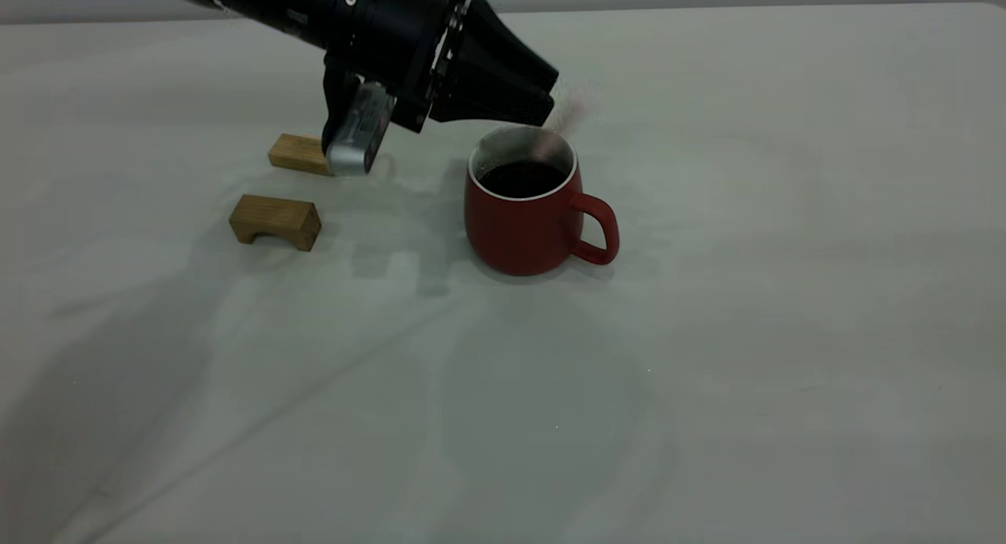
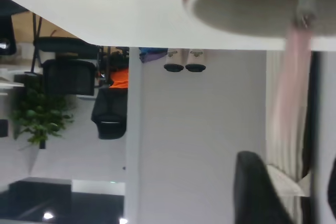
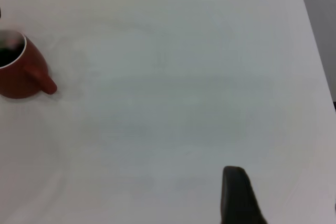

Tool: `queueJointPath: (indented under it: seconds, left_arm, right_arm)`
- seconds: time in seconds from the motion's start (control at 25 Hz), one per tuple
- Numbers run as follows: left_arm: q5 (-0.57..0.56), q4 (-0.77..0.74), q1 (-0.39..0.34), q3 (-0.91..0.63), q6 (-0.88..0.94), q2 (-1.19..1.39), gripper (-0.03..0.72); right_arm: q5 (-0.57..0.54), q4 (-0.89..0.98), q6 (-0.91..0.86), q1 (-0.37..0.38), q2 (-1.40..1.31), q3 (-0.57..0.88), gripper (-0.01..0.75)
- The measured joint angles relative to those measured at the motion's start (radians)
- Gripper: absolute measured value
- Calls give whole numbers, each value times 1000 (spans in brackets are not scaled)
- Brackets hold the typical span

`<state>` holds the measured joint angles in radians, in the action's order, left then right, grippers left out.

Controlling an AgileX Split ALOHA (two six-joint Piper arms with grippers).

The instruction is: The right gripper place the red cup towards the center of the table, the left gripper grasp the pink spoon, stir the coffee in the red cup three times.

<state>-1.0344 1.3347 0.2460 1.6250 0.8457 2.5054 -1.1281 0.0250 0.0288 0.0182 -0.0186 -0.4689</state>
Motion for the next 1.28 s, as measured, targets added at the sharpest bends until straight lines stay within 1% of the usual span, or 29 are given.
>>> queueJointPath:
  seconds: [0.08, 0.2, 0.32, 0.4, 0.48, 0.56, 0.64, 0.72, 0.8, 0.88, 0.96, 1.04, 1.12, 1.28]
  left_arm:
    - [-15, -47, 0, 38, 0, 0, 494]
    - [-62, -159, 0, 121, 0, -4, 516]
    - [-124, -325, 0, 222, 0, -31, 520]
    - [-133, -469, 0, 293, -22, -62, 519]
    - [-133, -608, 0, 359, -92, -102, 519]
    - [-133, -748, 0, 417, -224, -155, 519]
    - [-133, -846, 0, 454, -386, -207, 519]
    - [-133, -915, 0, 469, -596, -267, 519]
    - [-133, -946, 0, 473, -777, -317, 519]
    - [-133, -957, 0, 473, -902, -368, 519]
    - [-133, -986, 0, 458, -939, -422, 519]
    - [-133, -1032, 0, 399, -942, -496, 519]
    - [-133, -1090, 0, 299, -936, -604, 519]
    - [-133, -1187, 0, 16, -935, -849, 521]
  right_arm:
    - [0, 0, 0, 0, 0, 0, 473]
    - [0, 0, 0, 0, 0, 0, 473]
    - [0, 0, 0, 0, 0, 0, 473]
    - [0, 0, 0, 0, 0, 0, 473]
    - [0, 0, 0, 0, 0, 0, 473]
    - [0, 0, 0, 0, 0, 0, 473]
    - [0, 0, 0, 0, 0, 0, 473]
    - [0, 0, 0, 0, 0, 0, 473]
    - [0, 0, 0, 0, 0, 0, 473]
    - [0, 0, 0, 0, 0, 0, 473]
    - [0, 0, 0, 0, 0, 0, 473]
    - [0, 0, 0, 0, 0, 0, 473]
    - [0, 0, 0, 0, 0, 0, 473]
    - [0, 0, 0, 0, 0, 0, 473]
